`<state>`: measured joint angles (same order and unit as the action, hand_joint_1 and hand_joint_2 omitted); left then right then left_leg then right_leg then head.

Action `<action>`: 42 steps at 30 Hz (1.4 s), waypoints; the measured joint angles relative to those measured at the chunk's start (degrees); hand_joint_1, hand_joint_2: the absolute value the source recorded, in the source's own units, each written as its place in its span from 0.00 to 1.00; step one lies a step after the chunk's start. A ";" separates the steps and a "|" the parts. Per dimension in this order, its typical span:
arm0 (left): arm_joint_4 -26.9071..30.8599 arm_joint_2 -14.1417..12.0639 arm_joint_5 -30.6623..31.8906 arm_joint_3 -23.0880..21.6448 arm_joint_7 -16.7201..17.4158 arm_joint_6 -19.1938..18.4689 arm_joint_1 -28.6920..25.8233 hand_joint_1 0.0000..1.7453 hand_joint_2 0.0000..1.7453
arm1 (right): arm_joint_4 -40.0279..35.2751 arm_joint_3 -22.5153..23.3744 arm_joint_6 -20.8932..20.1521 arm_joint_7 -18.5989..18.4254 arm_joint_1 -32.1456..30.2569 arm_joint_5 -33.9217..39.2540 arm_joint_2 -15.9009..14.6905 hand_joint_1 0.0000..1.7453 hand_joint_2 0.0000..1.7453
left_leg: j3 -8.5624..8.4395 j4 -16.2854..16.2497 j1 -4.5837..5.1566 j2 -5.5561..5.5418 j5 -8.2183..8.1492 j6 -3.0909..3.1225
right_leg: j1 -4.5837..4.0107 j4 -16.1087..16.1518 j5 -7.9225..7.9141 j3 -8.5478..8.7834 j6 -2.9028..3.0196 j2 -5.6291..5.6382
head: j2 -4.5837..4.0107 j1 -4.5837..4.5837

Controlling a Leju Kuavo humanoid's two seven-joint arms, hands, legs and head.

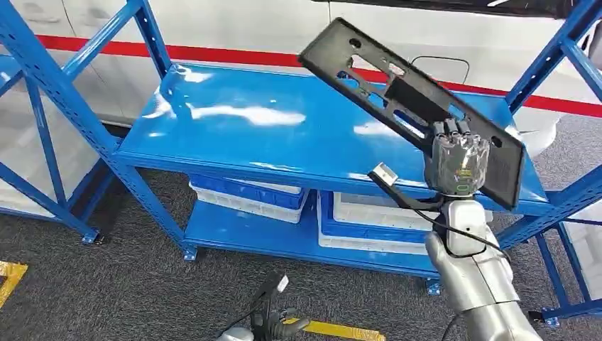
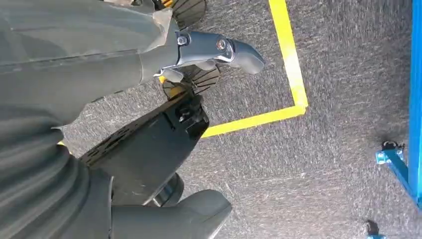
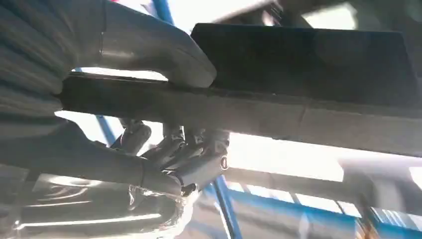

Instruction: Take the parts from the cabinet and place them on the table.

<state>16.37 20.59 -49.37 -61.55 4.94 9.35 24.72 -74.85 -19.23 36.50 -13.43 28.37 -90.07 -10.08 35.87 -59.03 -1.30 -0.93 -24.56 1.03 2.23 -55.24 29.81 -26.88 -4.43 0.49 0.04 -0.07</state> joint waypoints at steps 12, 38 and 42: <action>-1.18 -0.61 -1.40 2.12 -1.47 0.35 0.07 0.00 1.00 | -13.04 -4.44 -0.02 8.71 -1.87 0.11 2.97 1.00 1.00 | 0.13 -0.17 0.46 -0.23 -0.27 0.68 | 0.61 0.71 -0.24 0.06 -0.47 -0.04 | 0.00 0.09; -1.92 -6.71 1.22 8.57 -4.53 1.38 0.48 0.00 1.00 | -24.34 13.26 -0.02 52.57 -20.67 16.33 26.71 1.00 1.00 | 1.92 -6.24 0.42 0.63 -2.32 0.20 | -1.37 -4.10 -3.08 -6.94 3.52 0.24 | 0.00 0.07; -1.92 -7.30 1.88 9.29 -4.88 1.33 0.71 0.00 1.00 | -25.45 13.74 -0.02 52.57 -21.53 16.94 27.30 1.00 1.00 | -0.85 -0.40 1.41 0.77 -1.62 1.15 | -1.54 -4.02 -3.11 -7.18 3.40 0.10 | 0.00 -0.02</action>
<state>14.45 13.29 -47.50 -52.26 0.07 10.69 25.43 -100.30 -5.49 36.48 39.15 6.84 -73.13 17.22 35.02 -59.43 0.10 -0.16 -26.18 2.19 0.69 -59.26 26.70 -34.06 -1.03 0.60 0.04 -0.09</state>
